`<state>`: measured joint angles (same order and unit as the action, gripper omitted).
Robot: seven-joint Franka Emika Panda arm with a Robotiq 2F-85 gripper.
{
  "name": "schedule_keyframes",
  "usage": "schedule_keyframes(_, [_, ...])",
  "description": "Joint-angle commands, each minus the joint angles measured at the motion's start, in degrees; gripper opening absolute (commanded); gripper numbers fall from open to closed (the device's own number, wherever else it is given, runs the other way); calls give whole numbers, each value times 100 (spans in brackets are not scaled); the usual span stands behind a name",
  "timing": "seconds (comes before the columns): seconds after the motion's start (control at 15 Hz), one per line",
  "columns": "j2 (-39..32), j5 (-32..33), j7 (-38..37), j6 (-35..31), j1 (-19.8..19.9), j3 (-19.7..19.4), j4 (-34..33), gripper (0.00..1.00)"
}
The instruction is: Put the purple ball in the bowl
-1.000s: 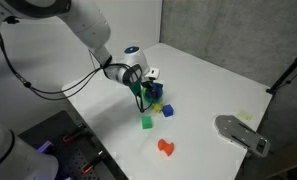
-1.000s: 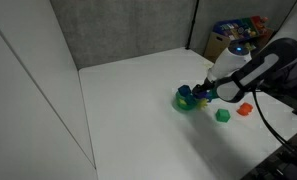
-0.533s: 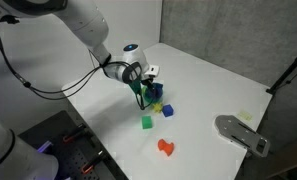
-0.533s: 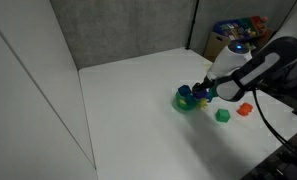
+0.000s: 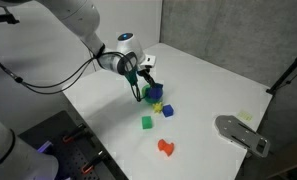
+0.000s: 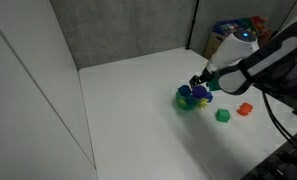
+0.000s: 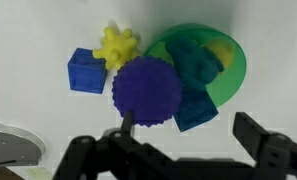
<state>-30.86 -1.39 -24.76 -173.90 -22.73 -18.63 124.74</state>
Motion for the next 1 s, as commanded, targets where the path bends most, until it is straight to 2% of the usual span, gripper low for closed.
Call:
schedule_keyframes(0.0, [808,-34,258,443,321,310,582,100])
schedule_keyframes(0.33, [1829,97,567,1346,887,672,1334,100])
schedule_keyframes(0.53, [2510,154,1049,1936,1376,960,1765,100])
schedule_keyframes(0.67, [2951,-131,1723,2371,1744,1221,1987,100])
schedule_keyframes(0.93, [3524,-161,2278,3204,2103,1337,2138,100])
